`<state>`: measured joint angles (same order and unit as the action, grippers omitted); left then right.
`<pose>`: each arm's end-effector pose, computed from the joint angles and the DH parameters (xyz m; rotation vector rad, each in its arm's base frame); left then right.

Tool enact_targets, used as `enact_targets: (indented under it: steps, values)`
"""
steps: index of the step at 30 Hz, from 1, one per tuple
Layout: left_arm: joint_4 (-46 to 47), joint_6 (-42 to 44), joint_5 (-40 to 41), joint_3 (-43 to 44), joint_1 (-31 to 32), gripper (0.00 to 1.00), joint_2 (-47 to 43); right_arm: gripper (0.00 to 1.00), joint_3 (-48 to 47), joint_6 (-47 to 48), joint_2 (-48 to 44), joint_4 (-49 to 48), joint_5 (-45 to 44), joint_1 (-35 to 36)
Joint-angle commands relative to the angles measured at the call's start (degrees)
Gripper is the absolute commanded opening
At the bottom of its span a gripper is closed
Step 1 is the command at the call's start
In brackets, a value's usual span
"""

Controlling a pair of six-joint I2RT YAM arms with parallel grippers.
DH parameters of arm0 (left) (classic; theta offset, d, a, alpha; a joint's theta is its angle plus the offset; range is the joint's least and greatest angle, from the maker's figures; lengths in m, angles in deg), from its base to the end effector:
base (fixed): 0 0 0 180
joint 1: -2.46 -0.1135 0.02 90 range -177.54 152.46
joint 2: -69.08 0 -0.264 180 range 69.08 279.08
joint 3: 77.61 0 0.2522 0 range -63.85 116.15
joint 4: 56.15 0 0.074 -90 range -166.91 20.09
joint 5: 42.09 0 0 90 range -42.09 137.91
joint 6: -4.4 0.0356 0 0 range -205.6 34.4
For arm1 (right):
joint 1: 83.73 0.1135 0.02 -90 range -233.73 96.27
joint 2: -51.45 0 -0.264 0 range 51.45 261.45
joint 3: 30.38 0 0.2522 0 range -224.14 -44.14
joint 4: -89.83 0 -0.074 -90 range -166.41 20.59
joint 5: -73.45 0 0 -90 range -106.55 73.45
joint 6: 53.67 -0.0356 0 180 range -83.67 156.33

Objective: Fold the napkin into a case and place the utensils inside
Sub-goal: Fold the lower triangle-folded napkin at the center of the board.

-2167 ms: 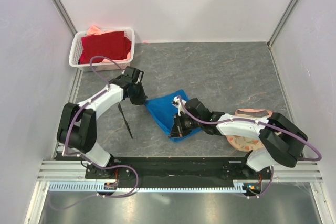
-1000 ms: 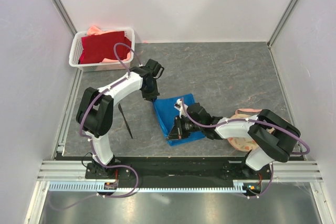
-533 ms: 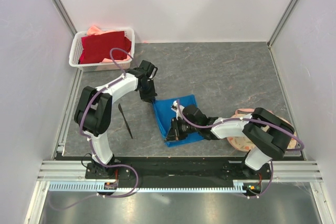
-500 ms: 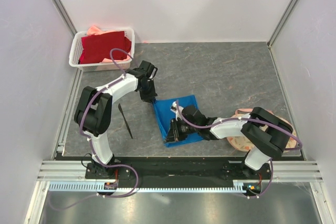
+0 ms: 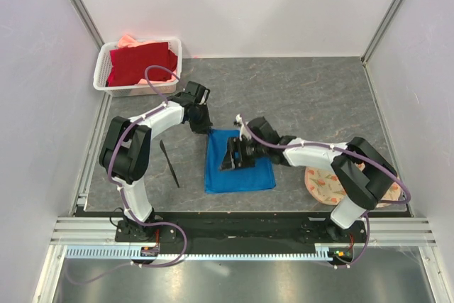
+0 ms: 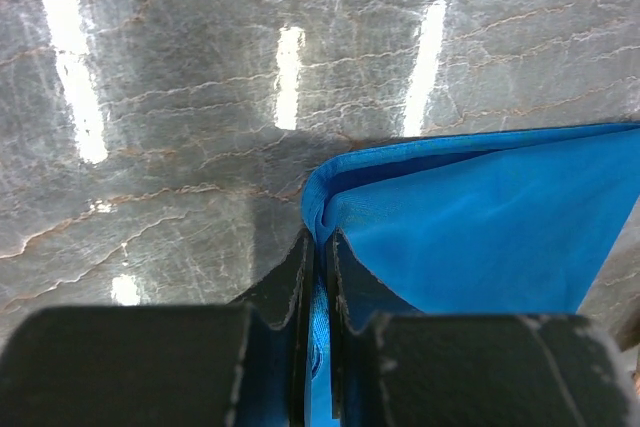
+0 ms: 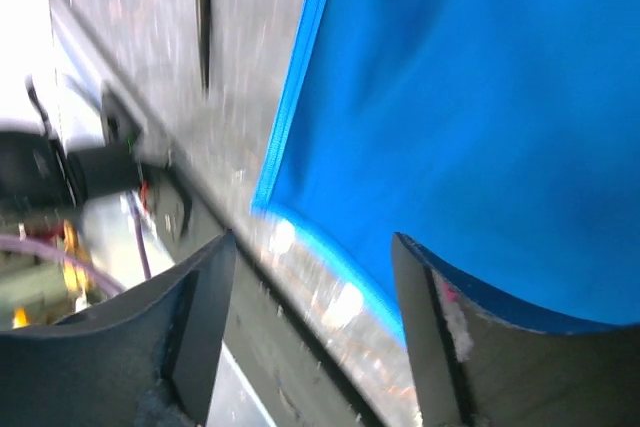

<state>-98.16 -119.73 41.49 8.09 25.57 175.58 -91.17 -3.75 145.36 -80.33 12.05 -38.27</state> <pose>0.3486 -0.1531 0.1798 -0.2263 2.7333 -0.4527 0.2167 0.2445 0.1674 -0.4072 2.5652 1.2460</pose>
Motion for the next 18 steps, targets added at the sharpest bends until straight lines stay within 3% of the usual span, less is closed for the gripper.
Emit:
enact_targets:
  steps: [1, 3, 6, 7, 13, 18]
  values:
    - [2.32, 1.17, -1.49, -0.13, -0.09, 0.02, -1.12, 0.66, -9.37, 5.00, 2.76, 6.38, -3.28, -5.10]
    - [2.41, 1.00, -1.76, -0.22, -0.09, 0.02, -1.12, 0.61, -14.99, 7.54, 6.10, 9.45, -5.91, -5.98]
    - [2.32, 0.91, -1.93, -0.40, -0.09, 0.02, -1.29, 0.45, -21.67, 10.62, 10.67, 13.49, -11.79, -6.43]
    - [2.41, 0.91, -1.93, -0.40, -0.09, 0.02, -1.38, 0.33, -23.01, 10.98, 11.73, 14.11, -12.33, -6.69]
    - [2.50, 0.64, -2.20, -1.01, -0.09, 0.02, -2.08, 0.05, -29.17, 11.86, 18.59, 14.91, -12.69, -8.18]
    - [2.32, 1.17, -1.85, -1.19, -0.17, 0.02, -2.44, 0.00, -31.02, 12.21, 21.31, 15.26, -12.78, -9.06]
